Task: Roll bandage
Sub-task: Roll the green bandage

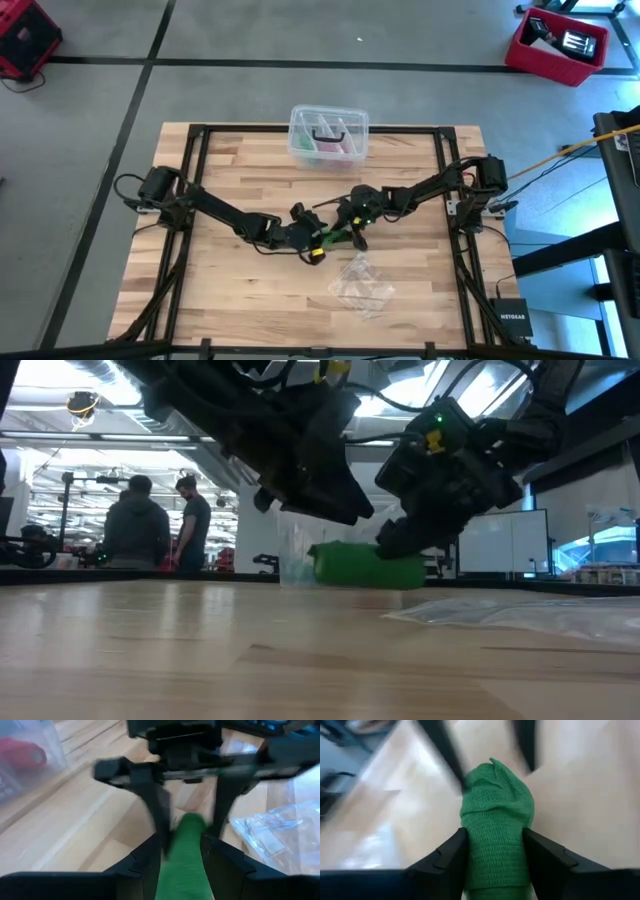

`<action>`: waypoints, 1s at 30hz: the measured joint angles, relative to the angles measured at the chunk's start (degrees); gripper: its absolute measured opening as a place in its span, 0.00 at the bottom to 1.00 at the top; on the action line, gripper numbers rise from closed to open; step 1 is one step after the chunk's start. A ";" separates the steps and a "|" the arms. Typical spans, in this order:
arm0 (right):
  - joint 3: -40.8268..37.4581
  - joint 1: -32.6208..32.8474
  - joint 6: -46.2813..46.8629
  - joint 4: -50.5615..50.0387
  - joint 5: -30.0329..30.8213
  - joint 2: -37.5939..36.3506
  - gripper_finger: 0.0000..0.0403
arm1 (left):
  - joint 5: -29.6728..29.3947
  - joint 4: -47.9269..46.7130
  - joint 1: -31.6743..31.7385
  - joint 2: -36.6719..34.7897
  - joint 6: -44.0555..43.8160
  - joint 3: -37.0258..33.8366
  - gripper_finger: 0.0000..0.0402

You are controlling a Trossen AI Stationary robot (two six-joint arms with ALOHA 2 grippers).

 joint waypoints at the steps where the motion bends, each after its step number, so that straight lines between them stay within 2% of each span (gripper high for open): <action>1: -0.04 0.04 1.11 -0.17 -1.15 0.00 0.45 | -0.07 -0.11 -0.14 -0.12 0.65 -0.07 0.33; 4: 0.11 0.11 4.18 -3.11 -1.19 -0.34 0.45 | -0.33 0.65 -0.28 -0.62 1.97 -0.07 0.33; 8: 1.70 -1.23 2.89 -14.63 -13.22 -3.47 0.45 | 0.90 1.33 -0.27 -0.61 4.64 -0.07 0.33; 10: 2.10 -0.94 2.62 -19.81 -14.88 -8.09 0.45 | 1.32 2.22 -0.26 -0.62 6.52 -0.07 0.33; 12: 2.08 0.23 0.18 -26.93 -12.16 -13.46 0.45 | 1.34 2.56 -0.21 -0.59 7.08 -0.07 0.33; 14: 2.00 1.05 -2.56 -32.13 -5.90 -18.49 0.45 | 1.34 2.66 -0.21 -0.44 7.11 -0.07 0.33; 17: 2.10 1.32 -4.60 -33.36 7.94 -23.97 0.45 | 0.74 2.63 -0.20 -0.41 8.14 -0.07 0.33; 19: 2.05 1.40 -4.93 -31.99 13.17 -24.34 0.45 | 0.57 2.03 0.03 -0.41 9.25 -0.13 0.33; 25: 2.01 1.24 -5.26 -25.82 15.69 -19.23 0.45 | 1.00 -3.21 1.03 -0.37 8.16 -0.20 0.33; 30: 2.01 1.05 -5.19 -26.12 21.30 -13.90 0.45 | 1.35 -12.37 1.00 -0.73 6.63 -0.02 0.33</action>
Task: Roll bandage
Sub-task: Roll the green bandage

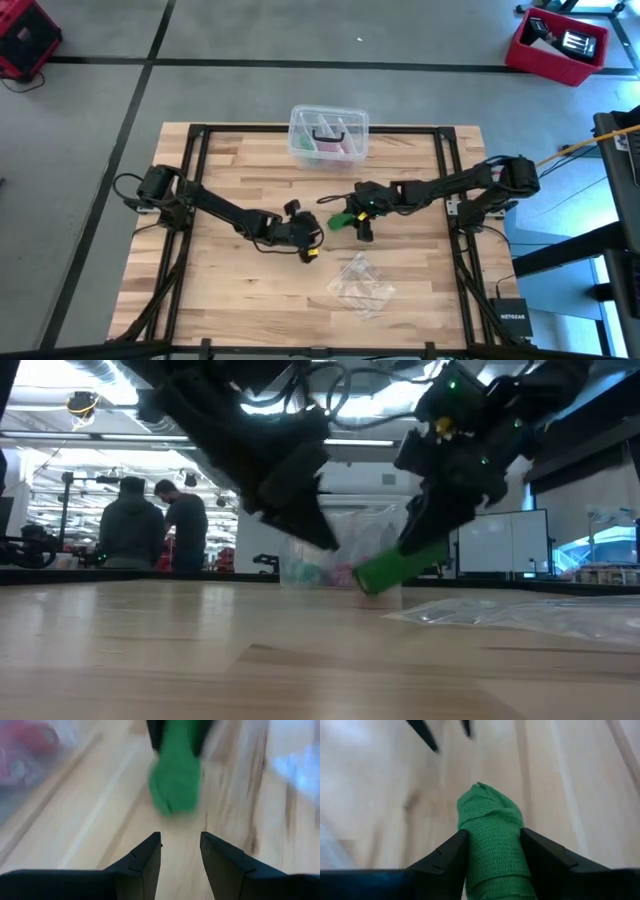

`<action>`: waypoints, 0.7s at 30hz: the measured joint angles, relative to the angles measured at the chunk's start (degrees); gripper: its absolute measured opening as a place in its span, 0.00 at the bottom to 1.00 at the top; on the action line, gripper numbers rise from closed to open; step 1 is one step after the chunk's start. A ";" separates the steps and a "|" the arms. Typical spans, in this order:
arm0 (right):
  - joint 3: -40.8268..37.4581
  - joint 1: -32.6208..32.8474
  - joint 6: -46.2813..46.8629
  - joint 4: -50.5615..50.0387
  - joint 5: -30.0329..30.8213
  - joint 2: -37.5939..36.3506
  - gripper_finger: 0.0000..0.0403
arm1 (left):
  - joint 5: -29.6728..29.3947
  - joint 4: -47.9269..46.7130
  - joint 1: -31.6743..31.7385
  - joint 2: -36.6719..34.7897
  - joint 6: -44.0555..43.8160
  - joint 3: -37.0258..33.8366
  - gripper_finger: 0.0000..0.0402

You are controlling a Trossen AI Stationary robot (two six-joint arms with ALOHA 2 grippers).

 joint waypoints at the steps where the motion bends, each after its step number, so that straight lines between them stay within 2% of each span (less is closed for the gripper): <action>1: 0.04 0.02 -0.29 -0.66 0.69 0.19 0.45 | 0.03 -1.60 -0.03 -0.11 -0.17 -0.01 0.33; 4: 2.67 0.08 -2.07 -6.56 0.73 -0.74 0.45 | 0.04 -2.79 0.00 -0.54 -1.47 -0.01 0.33; 7: 5.70 0.13 -3.03 -11.47 0.52 -2.90 0.45 | -0.11 0.95 -0.01 -0.75 -1.70 0.03 0.33; 9: 6.34 0.11 -3.15 -11.12 -0.34 -3.65 0.45 | 0.24 3.85 -0.05 -0.75 -1.36 -0.01 0.33; 13: 6.32 0.00 -4.22 -8.40 -0.69 -1.95 0.54 | 2.35 8.32 -0.09 -0.75 0.91 0.01 0.33; 18: 6.25 -0.42 -5.64 -7.26 -0.22 2.23 0.67 | 2.39 8.04 0.47 -0.58 1.94 -0.01 0.33; 21: 9.08 -0.24 -7.12 -13.85 0.28 1.79 0.70 | 2.38 7.48 1.09 -0.09 1.56 -0.33 0.33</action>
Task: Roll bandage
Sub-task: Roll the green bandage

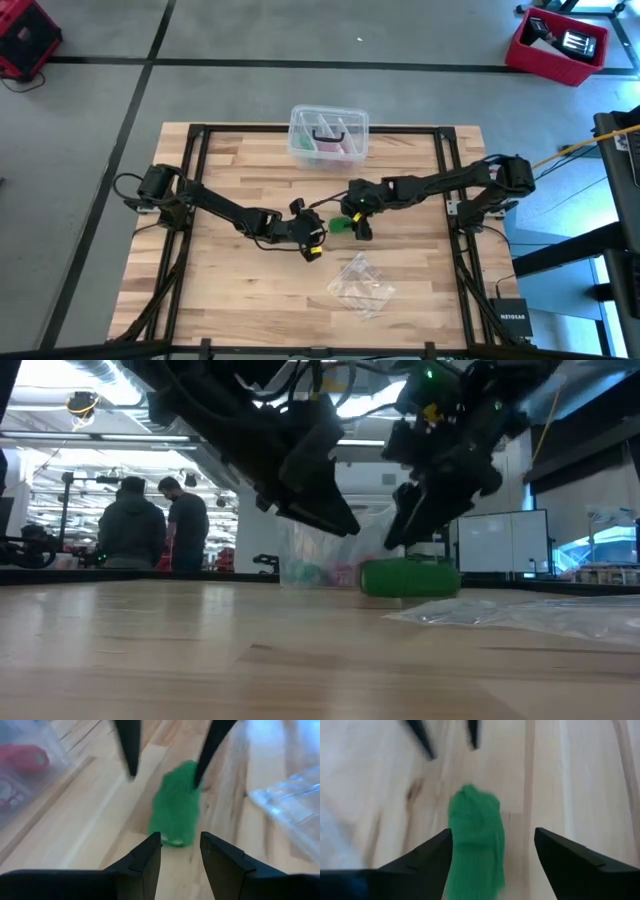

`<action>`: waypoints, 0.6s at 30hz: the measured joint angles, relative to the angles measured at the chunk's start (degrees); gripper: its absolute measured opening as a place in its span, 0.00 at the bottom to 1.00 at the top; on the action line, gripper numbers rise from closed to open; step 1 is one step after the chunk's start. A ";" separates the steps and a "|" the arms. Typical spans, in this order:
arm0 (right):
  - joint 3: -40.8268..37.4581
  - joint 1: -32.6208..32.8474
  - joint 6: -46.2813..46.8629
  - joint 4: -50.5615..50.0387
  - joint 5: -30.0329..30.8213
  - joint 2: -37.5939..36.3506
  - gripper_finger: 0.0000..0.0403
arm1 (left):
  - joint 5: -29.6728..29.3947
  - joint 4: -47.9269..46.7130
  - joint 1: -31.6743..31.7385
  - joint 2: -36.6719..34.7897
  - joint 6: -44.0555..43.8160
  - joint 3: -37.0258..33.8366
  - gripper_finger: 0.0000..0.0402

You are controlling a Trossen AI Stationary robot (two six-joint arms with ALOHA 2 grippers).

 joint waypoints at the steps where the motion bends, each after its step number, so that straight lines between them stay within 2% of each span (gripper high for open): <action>1: 1.67 0.04 -0.09 -4.61 0.04 -0.84 0.70 | -0.04 -0.12 0.06 0.35 -0.31 -0.03 0.33; 4: 7.08 0.20 2.35 -17.41 -0.97 -4.19 0.71 | -0.04 -0.22 0.15 0.69 -0.95 -0.02 0.33; 7: 7.77 2.25 3.91 -23.24 -2.54 -8.42 0.71 | -0.04 0.13 -0.07 1.07 -0.59 -0.03 0.33; 11: 2.78 6.20 6.47 -18.41 -1.54 -12.69 0.71 | 0.15 1.93 -0.09 1.36 1.41 -0.01 0.33; 15: -6.65 9.58 10.52 -5.52 4.52 -13.03 0.71 | 1.10 3.94 0.13 1.93 3.54 -0.03 0.33; 18: -12.42 10.97 11.64 3.18 11.42 -12.05 0.71 | 1.86 3.81 0.73 2.03 4.72 -0.03 0.33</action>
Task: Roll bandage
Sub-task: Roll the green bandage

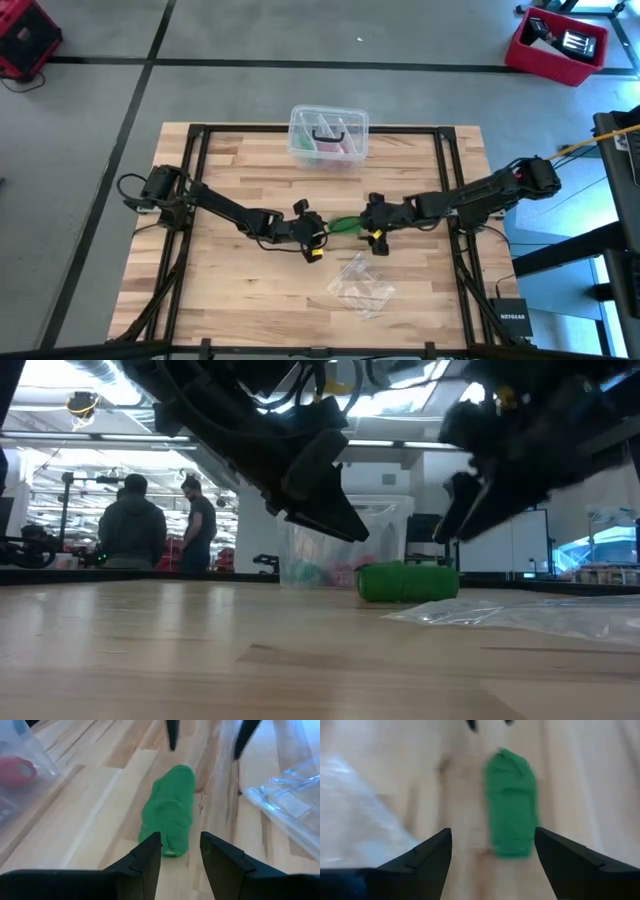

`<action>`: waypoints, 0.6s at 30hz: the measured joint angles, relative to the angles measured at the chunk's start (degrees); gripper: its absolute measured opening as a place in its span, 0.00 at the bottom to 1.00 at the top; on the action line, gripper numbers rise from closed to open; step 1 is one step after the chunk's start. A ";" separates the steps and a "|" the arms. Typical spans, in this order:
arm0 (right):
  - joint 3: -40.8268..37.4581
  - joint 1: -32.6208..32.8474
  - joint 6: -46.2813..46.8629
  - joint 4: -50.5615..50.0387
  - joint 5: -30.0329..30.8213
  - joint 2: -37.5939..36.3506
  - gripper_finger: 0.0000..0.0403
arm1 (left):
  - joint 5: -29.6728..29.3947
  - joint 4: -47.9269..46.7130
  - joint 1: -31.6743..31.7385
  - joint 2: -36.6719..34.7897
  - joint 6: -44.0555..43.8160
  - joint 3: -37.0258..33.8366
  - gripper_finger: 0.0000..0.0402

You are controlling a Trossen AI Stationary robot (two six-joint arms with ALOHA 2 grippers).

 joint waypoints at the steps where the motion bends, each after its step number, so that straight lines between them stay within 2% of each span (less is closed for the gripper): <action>1: -1.34 0.04 0.02 1.46 2.13 0.03 0.71 | 0.05 0.03 0.33 0.00 0.32 0.00 0.33; 4: -2.91 -0.84 -1.44 5.93 5.03 -0.08 0.71 | 0.05 0.02 1.25 0.00 0.92 0.00 0.33; 10: -5.49 -3.94 -4.68 6.97 2.14 1.92 0.71 | 0.03 -0.09 2.39 0.00 -0.86 0.00 0.33; 15: -7.18 -5.45 -6.17 17.02 -0.52 6.46 0.70 | 0.05 1.28 2.82 0.00 -0.14 0.00 0.33; 18: -7.22 -5.31 -6.06 17.78 -1.69 9.36 0.66 | 0.03 1.12 3.07 0.00 -1.10 0.00 0.33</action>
